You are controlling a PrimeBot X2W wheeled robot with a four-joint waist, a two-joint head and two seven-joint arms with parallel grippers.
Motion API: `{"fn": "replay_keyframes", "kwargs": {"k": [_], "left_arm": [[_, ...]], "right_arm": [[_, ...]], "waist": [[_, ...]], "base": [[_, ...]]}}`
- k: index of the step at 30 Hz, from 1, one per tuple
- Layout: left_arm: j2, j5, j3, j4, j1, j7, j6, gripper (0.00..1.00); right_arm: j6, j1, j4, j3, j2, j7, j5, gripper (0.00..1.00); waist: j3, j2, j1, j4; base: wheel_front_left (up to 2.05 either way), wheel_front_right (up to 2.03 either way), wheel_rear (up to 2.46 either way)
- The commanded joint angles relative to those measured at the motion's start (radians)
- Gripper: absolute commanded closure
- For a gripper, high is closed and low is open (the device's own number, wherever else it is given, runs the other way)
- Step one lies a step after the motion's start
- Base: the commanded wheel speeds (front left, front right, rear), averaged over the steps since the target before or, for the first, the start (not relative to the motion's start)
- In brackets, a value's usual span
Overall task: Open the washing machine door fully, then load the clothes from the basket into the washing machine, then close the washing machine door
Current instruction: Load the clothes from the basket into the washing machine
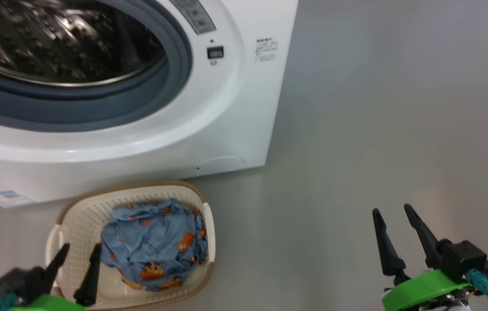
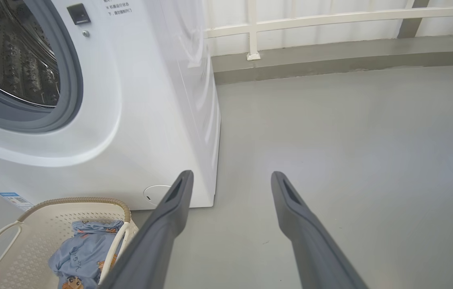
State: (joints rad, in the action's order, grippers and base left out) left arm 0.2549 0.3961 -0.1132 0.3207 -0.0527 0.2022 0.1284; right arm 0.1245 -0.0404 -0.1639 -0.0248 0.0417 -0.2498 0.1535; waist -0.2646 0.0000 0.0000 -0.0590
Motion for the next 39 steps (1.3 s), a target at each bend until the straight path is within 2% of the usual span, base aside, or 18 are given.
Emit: {"fn": "replay_keyframes", "kwargs": {"k": [1,9,20,39], "left_arm": [[0.039,0.031,0.023,0.009,-0.053,0.001,0.002,0.00],[0.152,0.140,-0.077,0.183,-0.217,-0.001,0.002,0.00],[0.229,0.271,-0.225,0.399,-0.386,0.010,0.002,0.00],[0.330,0.497,-0.500,0.508,-0.602,0.002,0.002,0.00]], "right_arm": [[0.006,-0.032,0.030,0.033,0.009,-0.012,0.005,0.00],[0.006,-0.096,0.062,0.062,0.009,-0.012,0.014,0.00],[0.006,-0.149,0.090,0.080,0.009,-0.012,0.011,0.00],[0.006,-0.181,0.140,0.080,0.009,-0.012,0.026,0.00]], "waist": [[-0.112,0.0000,0.0000,-0.054],[-0.259,0.0000,0.0000,-0.105],[-0.386,0.0000,0.0000,-0.135],[-0.556,0.0000,0.0000,-0.172]], "base": [[0.00,0.00,0.00],[0.00,0.00,0.00],[0.00,0.00,0.00],[0.00,0.00,0.00]]}}
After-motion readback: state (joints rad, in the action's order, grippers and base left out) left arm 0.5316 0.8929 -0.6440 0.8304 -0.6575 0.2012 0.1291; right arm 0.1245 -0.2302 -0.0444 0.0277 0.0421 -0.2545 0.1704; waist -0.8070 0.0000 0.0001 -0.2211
